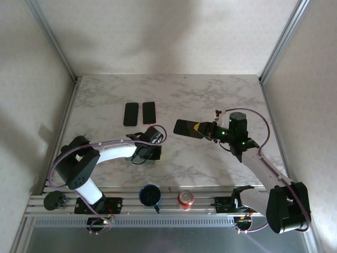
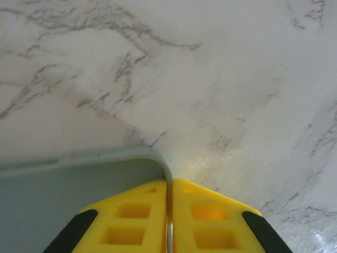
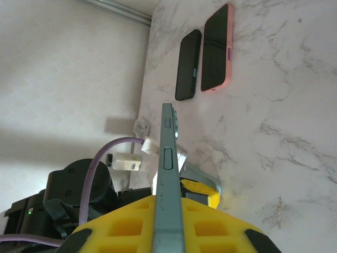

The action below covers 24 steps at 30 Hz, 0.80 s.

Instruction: Put the phone into the phone case

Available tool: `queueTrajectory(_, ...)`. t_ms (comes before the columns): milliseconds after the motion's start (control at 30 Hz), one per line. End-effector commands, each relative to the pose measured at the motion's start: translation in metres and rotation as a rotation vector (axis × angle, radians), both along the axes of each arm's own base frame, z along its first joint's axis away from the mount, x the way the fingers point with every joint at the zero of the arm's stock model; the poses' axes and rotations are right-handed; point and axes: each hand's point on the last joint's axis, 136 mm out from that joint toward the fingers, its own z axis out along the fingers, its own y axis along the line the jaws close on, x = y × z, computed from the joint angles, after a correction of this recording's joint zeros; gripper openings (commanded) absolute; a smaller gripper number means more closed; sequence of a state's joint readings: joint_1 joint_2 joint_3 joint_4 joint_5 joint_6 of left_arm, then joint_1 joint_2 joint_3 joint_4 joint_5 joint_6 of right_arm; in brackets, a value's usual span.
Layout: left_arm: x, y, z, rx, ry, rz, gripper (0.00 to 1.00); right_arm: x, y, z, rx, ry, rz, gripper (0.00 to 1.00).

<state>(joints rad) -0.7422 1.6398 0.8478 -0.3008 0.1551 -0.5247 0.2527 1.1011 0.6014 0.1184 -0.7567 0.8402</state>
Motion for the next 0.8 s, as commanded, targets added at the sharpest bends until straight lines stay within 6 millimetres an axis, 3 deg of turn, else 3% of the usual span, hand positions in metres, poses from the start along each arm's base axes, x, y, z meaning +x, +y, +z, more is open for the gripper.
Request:
queueTrajectory(0, 0.002, 0.004, -0.007, 0.07, 0.001, -0.01, 0.04, -0.002, -0.001, 0.015, 0.021, -0.055, 0.02, 0.0)
queueTrajectory(167, 0.025, -0.015, 0.001, 0.062, -0.053, -0.032, 0.01, -0.004, -0.006, 0.024, 0.019, -0.071, 0.009, 0.0)
queueTrajectory(433, 0.067, -0.065, 0.008, 0.01, -0.108, -0.098, 0.0, -0.011, -0.023, 0.035, 0.005, -0.082, -0.051, 0.0)
queueTrajectory(767, 0.073, -0.116, 0.018, -0.088, -0.111, -0.168, 0.0, -0.018, -0.057, 0.032, -0.069, -0.029, -0.184, 0.0)
